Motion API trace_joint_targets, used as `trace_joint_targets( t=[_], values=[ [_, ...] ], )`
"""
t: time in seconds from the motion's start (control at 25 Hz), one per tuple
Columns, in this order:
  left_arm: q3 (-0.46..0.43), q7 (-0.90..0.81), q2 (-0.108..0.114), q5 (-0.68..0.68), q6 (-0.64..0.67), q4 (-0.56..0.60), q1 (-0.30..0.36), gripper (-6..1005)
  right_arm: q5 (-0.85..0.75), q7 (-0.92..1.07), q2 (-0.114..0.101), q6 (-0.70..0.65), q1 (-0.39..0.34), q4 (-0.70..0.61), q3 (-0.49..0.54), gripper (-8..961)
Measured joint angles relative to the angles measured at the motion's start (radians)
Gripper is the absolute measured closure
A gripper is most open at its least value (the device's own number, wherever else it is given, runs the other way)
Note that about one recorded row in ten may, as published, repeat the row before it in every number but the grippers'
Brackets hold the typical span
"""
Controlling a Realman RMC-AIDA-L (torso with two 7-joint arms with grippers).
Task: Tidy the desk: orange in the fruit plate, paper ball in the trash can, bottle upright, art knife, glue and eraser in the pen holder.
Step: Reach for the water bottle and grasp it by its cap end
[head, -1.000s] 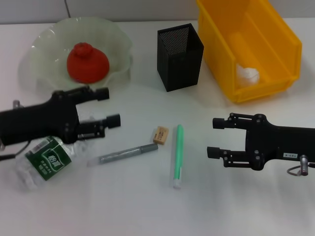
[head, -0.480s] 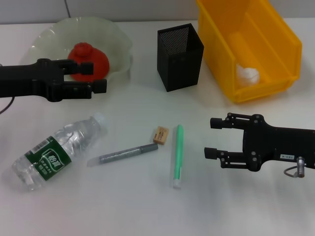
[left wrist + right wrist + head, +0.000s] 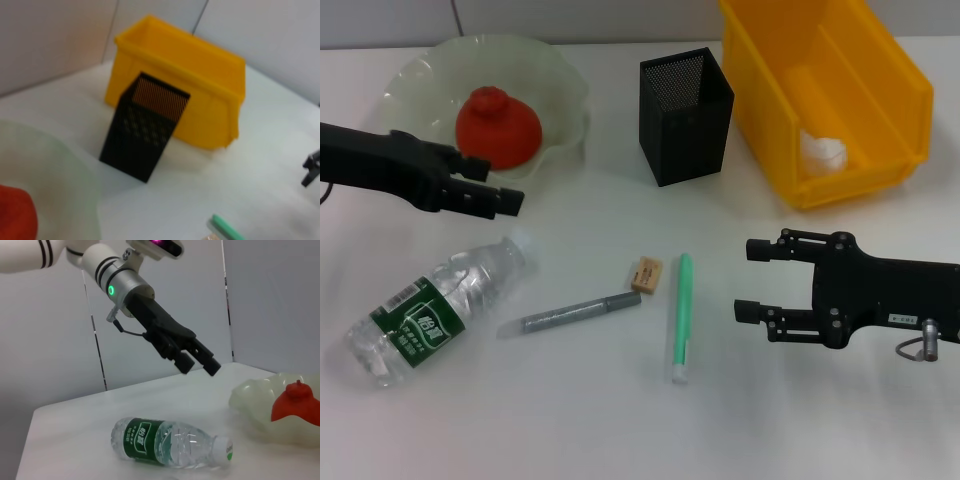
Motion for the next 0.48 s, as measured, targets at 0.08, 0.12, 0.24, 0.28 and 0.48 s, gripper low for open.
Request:
trace_joint_targets(
  t=[0.08, 0.12, 0.24, 0.28, 0.48],
  values=[
    [0.0, -0.015, -0.007, 0.05, 0.019, 0.004, -0.026, 199, 0.0, -0.001, 0.0, -0.003, -0.001, 0.0, 0.0, 219],
    [0.0, -0.021, -0.011, 0.077, 0.025, 0.006, -0.04, 199, 0.0, -0.001, 0.0, -0.003, -0.001, 0.0, 0.0, 219],
    [0.004, -0.039, -0.028, 0.161, 0.038, 0.022, -0.075, 199, 0.0, -0.001, 0.0, -0.002, -0.001, 0.0, 0.0, 219],
    [0.008, -0.046, -0.035, 0.189, 0.041, 0.03, -0.086, 199, 0.0, -0.001, 0.0, -0.002, -0.001, 0.0, 0.0, 219],
    [0.029, -0.063, -0.063, 0.294, 0.049, 0.047, -0.131, 200, 0.0, 0.0, 0.0, 0.001, -0.001, 0.001, 0.0, 219]
  ],
)
